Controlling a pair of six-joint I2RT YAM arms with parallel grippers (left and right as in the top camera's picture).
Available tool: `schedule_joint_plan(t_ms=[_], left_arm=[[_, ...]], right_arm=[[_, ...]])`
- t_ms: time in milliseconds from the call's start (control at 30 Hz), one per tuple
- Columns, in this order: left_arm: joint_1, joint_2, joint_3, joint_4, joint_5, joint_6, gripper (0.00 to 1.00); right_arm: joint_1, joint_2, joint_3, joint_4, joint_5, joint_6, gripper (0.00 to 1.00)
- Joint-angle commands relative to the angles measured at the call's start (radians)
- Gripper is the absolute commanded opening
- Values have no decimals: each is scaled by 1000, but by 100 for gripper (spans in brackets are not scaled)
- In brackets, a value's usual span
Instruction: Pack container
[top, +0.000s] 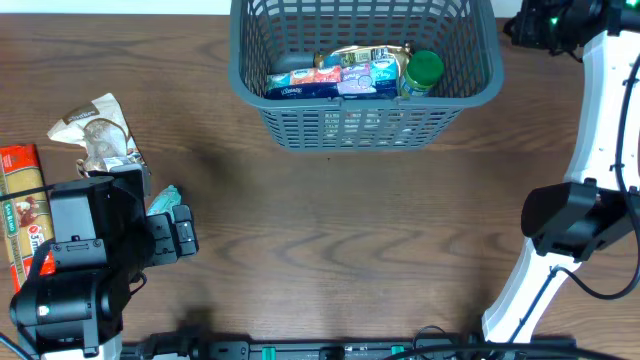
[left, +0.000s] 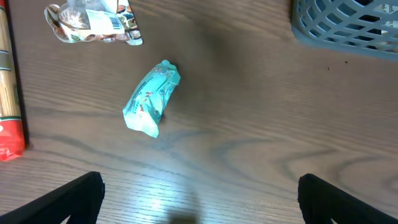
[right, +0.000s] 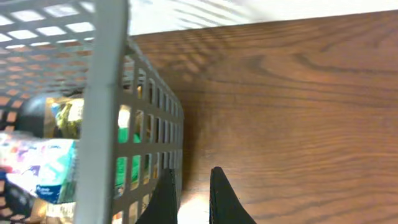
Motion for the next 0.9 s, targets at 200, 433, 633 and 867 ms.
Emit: schedule_joint_plan(t_ms=[200,433,633,867], left_arm=[[5,-2,21,-3,6,14,98],[5,-2,21,-3,6,13,98],[5,-2,21,-4,6,13,98],[5,-2,21,-4,6,13,98]], right_arm=[[-2,21,-1,-26,-97,-80,1],[-1,21,-1,-42,-166,-137,1],[-1,21,-1,-47,-235,-177,1],[12,21,-1,-62,-261,-219,1]])
